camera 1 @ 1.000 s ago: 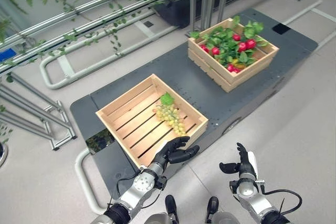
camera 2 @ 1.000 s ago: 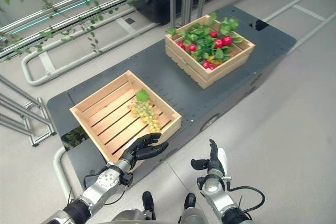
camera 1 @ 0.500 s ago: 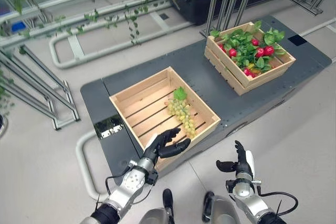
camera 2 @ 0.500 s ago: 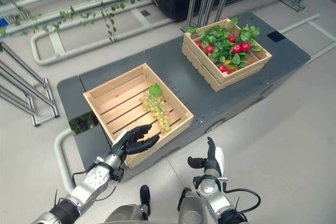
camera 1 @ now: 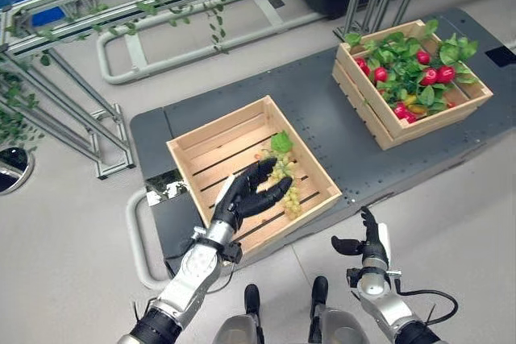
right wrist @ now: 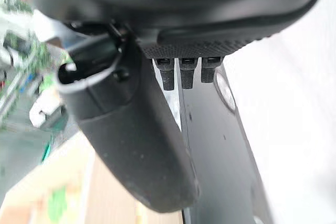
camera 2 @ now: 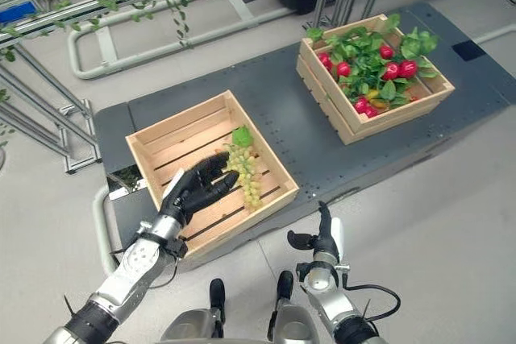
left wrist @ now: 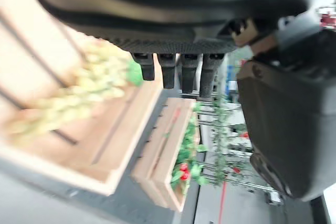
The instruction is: Pick up the fruits from the basket on one side to the basket on the other side
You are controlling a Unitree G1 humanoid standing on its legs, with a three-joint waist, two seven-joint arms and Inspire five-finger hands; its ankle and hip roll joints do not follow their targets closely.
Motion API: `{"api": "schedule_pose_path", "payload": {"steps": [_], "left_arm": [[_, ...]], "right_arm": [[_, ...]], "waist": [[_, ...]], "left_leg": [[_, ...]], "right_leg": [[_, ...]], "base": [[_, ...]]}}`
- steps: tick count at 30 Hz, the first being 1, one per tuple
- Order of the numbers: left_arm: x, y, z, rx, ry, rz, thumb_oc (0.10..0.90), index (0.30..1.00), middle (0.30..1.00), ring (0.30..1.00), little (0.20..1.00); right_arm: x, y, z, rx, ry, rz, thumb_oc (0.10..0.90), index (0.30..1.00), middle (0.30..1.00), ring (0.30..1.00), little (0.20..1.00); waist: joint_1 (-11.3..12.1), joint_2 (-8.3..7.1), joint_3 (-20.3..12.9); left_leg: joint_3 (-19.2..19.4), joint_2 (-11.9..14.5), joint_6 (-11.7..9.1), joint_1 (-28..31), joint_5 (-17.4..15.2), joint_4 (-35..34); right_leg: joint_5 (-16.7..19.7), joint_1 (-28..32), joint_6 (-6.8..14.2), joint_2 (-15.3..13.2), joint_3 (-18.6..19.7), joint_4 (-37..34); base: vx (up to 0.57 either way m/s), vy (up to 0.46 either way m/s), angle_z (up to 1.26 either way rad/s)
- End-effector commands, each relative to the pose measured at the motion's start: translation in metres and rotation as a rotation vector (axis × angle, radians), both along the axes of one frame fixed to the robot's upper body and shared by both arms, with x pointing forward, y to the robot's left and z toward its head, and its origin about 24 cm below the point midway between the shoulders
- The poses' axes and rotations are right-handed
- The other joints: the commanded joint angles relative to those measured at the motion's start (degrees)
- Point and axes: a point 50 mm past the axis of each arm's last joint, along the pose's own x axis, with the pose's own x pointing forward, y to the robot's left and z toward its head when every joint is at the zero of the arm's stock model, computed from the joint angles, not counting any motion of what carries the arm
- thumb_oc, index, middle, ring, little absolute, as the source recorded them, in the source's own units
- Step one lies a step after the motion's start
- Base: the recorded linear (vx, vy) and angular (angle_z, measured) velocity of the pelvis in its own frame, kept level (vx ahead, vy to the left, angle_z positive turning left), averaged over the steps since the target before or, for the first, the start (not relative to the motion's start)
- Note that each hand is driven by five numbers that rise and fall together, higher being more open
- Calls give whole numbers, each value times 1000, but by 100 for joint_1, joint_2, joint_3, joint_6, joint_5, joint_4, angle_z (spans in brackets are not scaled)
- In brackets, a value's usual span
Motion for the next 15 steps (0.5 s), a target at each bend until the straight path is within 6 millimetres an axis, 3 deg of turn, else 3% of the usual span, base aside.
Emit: {"api": "schedule_pose_path", "payload": {"steps": [1,4,6,10,11,15], "left_arm": [[17,3,65,248,-436,101,800,900,900,900,900],[29,21,88,468,-557,202,800,900,900,900,900],[46,39,109,716,-657,294,800,900,900,900,900],[57,48,112,901,-692,337,800,900,900,900,900],[66,56,113,1046,-710,364,800,900,900,900,900],[84,69,118,1329,-744,382,800,900,900,900,900]], "right_arm": [[9,-4,16,-40,-93,-18,800,900,900,900,900],[12,-9,21,-81,-111,14,800,900,900,900,900],[20,-16,31,-142,-139,64,800,900,900,900,900],[27,-23,39,-187,-163,102,800,900,900,900,900],[33,-27,45,-207,-186,119,800,900,900,900,900],[48,-31,59,-239,-234,159,800,900,900,900,900]], "waist": [[74,112,-322],[-2,162,-192],[-120,236,14],[-236,276,216],[-307,280,381],[-447,222,731]], "left_leg": [[83,-201,122,-37,-656,12],[124,-213,101,-126,-610,12],[216,-234,63,-311,-606,144],[254,-247,15,-521,-616,315],[298,-254,1,-660,-595,356],[437,-261,-36,-895,-583,485]], "right_leg": [[-811,30,82,-188,-55,519],[-859,-110,62,-198,3,596],[-901,-295,29,-209,94,679],[-920,-449,-9,-212,180,739],[-934,-597,-23,-192,219,801],[-975,-855,-41,-129,279,941]], "base": [[32,21,4],[-28,46,0],[-88,93,-3],[-81,83,3],[-118,94,-9],[-116,81,-12]]}}
